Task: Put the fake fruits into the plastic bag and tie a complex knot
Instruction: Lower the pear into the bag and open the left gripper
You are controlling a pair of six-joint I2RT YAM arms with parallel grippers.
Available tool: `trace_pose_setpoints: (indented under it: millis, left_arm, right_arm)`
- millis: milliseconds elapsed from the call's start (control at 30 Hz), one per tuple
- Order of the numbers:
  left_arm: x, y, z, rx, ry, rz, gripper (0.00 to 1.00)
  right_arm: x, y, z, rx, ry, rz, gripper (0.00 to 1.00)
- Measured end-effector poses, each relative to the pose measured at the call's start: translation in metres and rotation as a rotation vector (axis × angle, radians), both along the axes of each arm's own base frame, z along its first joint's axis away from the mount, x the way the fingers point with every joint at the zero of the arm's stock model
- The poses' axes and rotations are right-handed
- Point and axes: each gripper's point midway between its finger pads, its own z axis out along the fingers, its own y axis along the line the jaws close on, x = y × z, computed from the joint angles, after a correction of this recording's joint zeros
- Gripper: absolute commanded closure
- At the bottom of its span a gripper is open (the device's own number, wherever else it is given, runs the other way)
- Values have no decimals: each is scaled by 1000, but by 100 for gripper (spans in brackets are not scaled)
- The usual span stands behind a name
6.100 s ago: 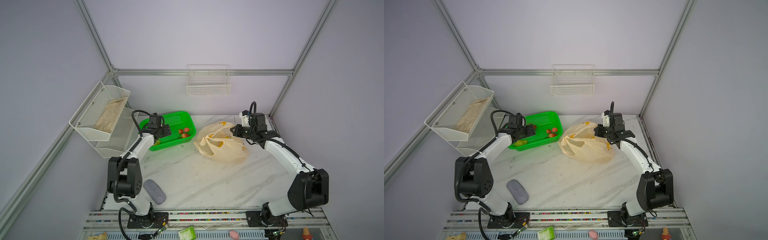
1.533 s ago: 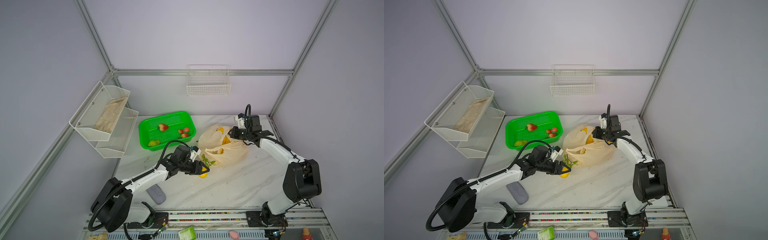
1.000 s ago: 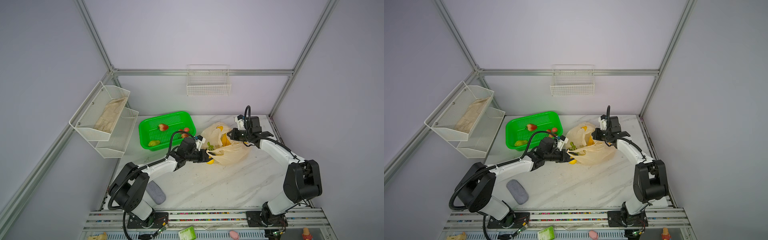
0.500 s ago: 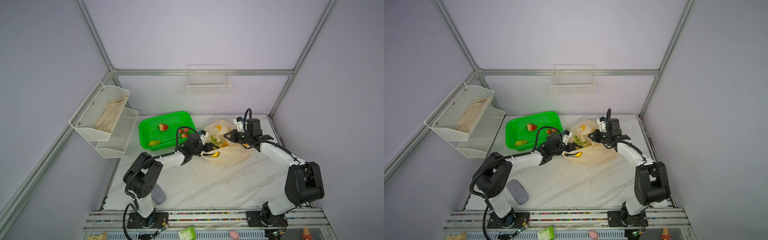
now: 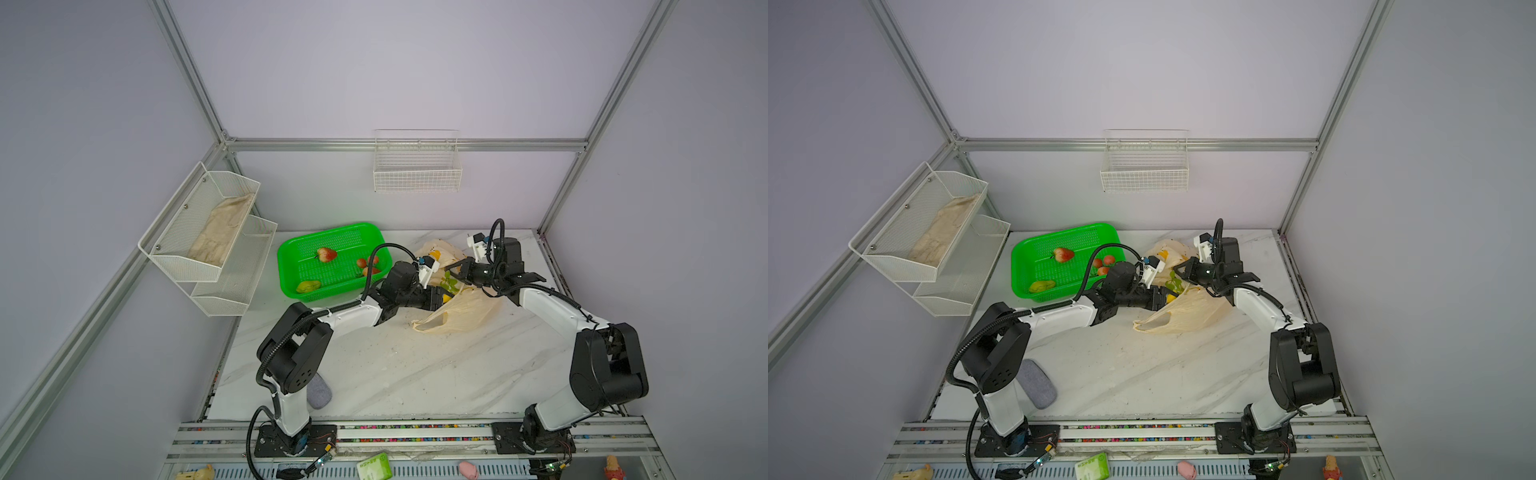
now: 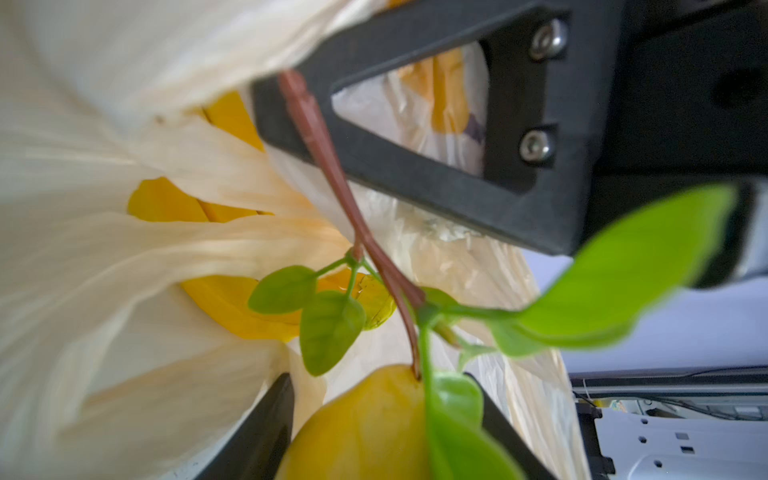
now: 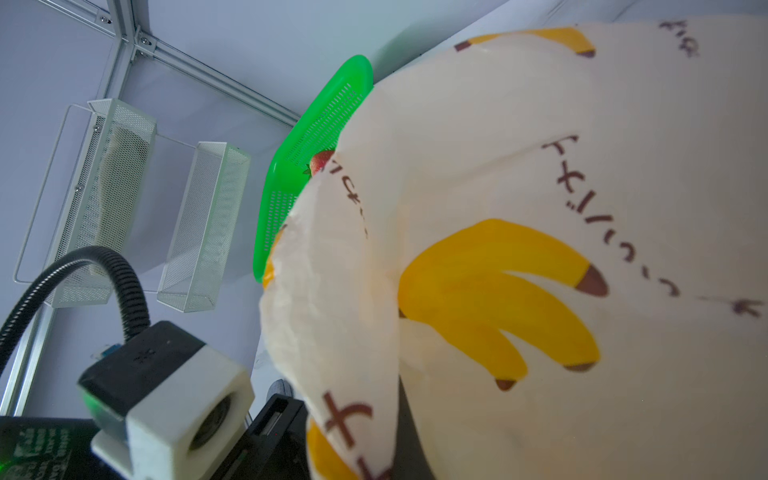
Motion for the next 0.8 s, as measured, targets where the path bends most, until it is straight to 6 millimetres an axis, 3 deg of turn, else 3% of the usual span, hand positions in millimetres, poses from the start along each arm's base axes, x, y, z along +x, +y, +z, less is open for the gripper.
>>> trace_pose_setpoints:
  millis: [233,433,600,800]
  left_arm:
    - [0,16,-6,130,-97,-13,61]
    - [12,33,18,126,-172,23,64]
    - [29,35,31,49,-160,77,66]
    - [31,21,5,40,-87,68,66]
  right_arm:
    - [3,-13,-6,-122,-3,-30,100]
    - [2,-14,-4,-177,-28,-8,100]
    - [-1,-10,-5,-170,-21,10,100]
    - [-2,-3,-1,-92,0,8,100]
